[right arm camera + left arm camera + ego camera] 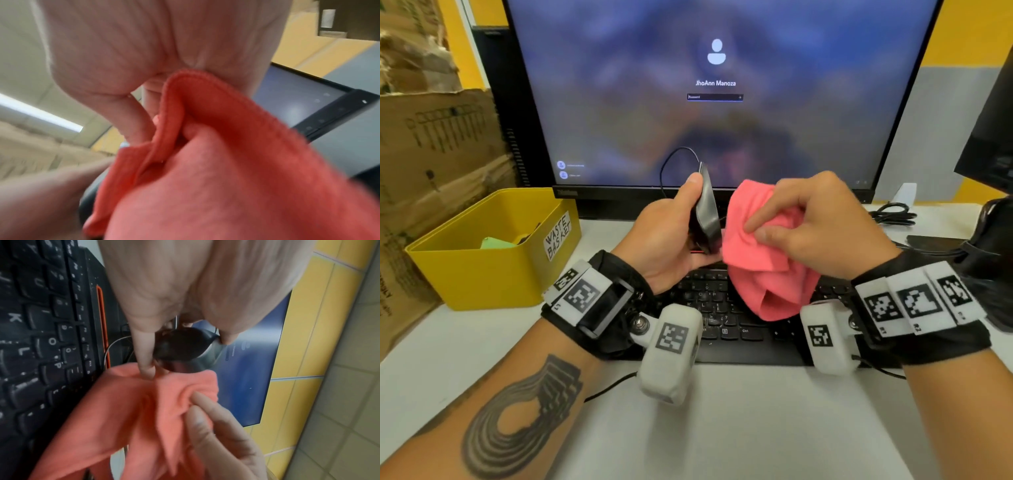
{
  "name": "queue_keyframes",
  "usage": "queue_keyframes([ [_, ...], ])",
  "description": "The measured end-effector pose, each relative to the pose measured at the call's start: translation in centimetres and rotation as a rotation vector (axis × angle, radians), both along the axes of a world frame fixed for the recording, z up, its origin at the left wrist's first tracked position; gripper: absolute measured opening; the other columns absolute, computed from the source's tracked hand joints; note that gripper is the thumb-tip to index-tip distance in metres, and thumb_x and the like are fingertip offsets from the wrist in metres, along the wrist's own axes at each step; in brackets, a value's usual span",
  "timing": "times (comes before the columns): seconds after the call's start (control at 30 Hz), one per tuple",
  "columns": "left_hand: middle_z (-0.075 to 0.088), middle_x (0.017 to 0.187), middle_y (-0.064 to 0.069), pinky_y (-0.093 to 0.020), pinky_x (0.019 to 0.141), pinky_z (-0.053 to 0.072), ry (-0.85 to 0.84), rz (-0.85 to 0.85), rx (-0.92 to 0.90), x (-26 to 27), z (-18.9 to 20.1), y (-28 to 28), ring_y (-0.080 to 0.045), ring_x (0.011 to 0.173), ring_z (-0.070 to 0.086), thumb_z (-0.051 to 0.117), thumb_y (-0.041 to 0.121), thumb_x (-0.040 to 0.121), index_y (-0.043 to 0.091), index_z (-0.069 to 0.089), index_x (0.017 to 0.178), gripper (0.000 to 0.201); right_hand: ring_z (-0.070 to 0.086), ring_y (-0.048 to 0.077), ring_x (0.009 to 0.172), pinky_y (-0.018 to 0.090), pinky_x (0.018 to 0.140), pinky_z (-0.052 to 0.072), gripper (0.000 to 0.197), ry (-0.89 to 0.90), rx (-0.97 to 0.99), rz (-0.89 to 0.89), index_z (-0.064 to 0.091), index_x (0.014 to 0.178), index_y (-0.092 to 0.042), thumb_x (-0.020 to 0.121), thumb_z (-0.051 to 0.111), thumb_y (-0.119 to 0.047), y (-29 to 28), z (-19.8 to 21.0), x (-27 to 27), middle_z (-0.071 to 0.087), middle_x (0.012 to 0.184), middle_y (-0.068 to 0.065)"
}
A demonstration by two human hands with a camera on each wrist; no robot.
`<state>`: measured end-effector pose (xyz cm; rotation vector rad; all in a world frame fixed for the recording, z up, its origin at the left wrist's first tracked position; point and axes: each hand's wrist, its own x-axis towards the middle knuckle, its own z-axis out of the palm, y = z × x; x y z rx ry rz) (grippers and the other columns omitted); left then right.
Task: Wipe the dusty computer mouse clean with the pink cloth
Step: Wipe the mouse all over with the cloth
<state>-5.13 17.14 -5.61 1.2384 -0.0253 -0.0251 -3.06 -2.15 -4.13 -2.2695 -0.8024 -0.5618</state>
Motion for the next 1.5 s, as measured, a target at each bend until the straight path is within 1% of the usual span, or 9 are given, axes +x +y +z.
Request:
queue_keyframes([
  [0.2,0.070,0.129,-0.022,-0.050,0.097,0.059,0.008,-0.150,-0.015,-0.3,0.0,0.1,-0.034,0.110,0.071,0.053,0.050,0.105,0.004,0.065,0.135,0.056,0.065,-0.001,0.086,0.015,0.079,0.046,0.020,0.058,0.306,0.065,0.078,0.096,-0.024,0.076,0.079,-0.028,0.6,0.7,-0.8,0.074,0.093,-0.008],
  [0.33,0.067,0.116,-0.016,-0.047,0.099,0.056,-0.017,-0.216,0.069,-0.4,-0.4,-0.3,-0.030,0.105,0.063,0.052,0.047,0.105,0.000,0.064,0.136,0.057,0.066,0.005,0.086,0.023,0.077,0.051,0.062,0.192,0.177,-0.008,0.061,0.107,-0.022,0.064,0.084,-0.060,2.1,-0.5,-1.0,0.071,0.098,-0.009],
  [0.47,0.075,0.105,-0.008,-0.041,0.085,0.063,0.012,-0.294,0.041,0.1,-0.9,-0.2,-0.028,0.096,0.074,0.041,0.053,0.107,0.009,0.071,0.127,0.057,0.067,0.010,0.086,0.031,0.077,0.052,0.058,0.217,0.241,-0.071,0.056,0.105,-0.024,0.061,0.086,-0.047,2.0,-0.8,-0.5,0.069,0.095,-0.008],
  [0.63,0.067,0.141,-0.012,-0.062,0.112,0.044,0.111,-0.336,-0.057,0.9,-0.4,1.6,-0.044,0.128,0.064,0.013,0.089,0.090,0.008,0.066,0.138,0.108,0.065,0.013,0.076,0.036,0.074,0.055,0.052,0.272,0.493,-0.057,0.064,0.103,-0.011,0.056,0.076,-0.031,1.8,0.0,-0.1,0.070,0.086,-0.004],
  [0.8,0.072,0.133,-0.003,-0.065,0.116,0.032,0.106,-0.252,0.072,1.6,-1.2,2.0,-0.032,0.124,0.066,0.015,0.087,0.091,0.021,0.066,0.140,0.097,0.065,0.040,0.092,0.072,0.095,0.049,0.064,0.474,0.799,0.254,0.060,0.118,0.006,0.059,0.078,-0.014,2.2,0.3,-0.9,0.067,0.109,0.034],
  [1.0,0.049,0.132,-0.027,-0.043,0.115,0.034,-0.040,-0.293,-0.015,1.4,-1.9,0.0,-0.034,0.110,0.043,0.044,0.063,0.104,0.012,0.061,0.143,0.067,0.066,0.037,0.100,0.047,0.083,0.060,0.065,0.621,0.994,0.537,0.042,0.139,0.008,0.077,0.061,0.008,3.0,0.0,-2.1,0.061,0.114,0.025],
  [1.2,0.046,0.051,0.002,-0.023,0.048,0.033,-0.198,-0.045,0.344,0.1,-1.0,-0.5,-0.012,0.042,0.042,0.039,0.056,0.108,0.012,0.069,0.069,0.066,0.069,0.026,0.100,0.047,0.090,0.059,0.094,0.548,0.853,0.364,0.047,0.139,-0.010,0.056,0.091,0.001,3.1,-0.7,-1.3,0.065,0.117,0.015],
  [1.4,0.076,0.096,-0.030,-0.044,0.079,0.051,-0.270,0.075,0.347,1.4,-1.6,0.8,-0.030,0.081,0.066,0.065,0.057,0.092,-0.011,0.074,0.092,0.069,0.069,0.005,0.091,0.025,0.079,0.059,0.088,0.452,0.618,0.133,0.049,0.130,-0.018,0.057,0.096,-0.001,3.3,-1.3,-0.7,0.065,0.113,0.001],
  [1.5,0.063,0.063,-0.007,-0.029,0.061,0.044,-0.285,0.183,0.315,1.6,-1.1,1.1,-0.018,0.059,0.055,0.066,0.050,0.096,0.008,0.067,0.067,0.051,0.063,-0.001,0.080,0.017,0.068,0.055,0.085,0.414,0.506,0.038,0.048,0.129,-0.022,0.059,0.093,-0.002,2.7,-1.1,-0.5,0.062,0.106,-0.005],
])
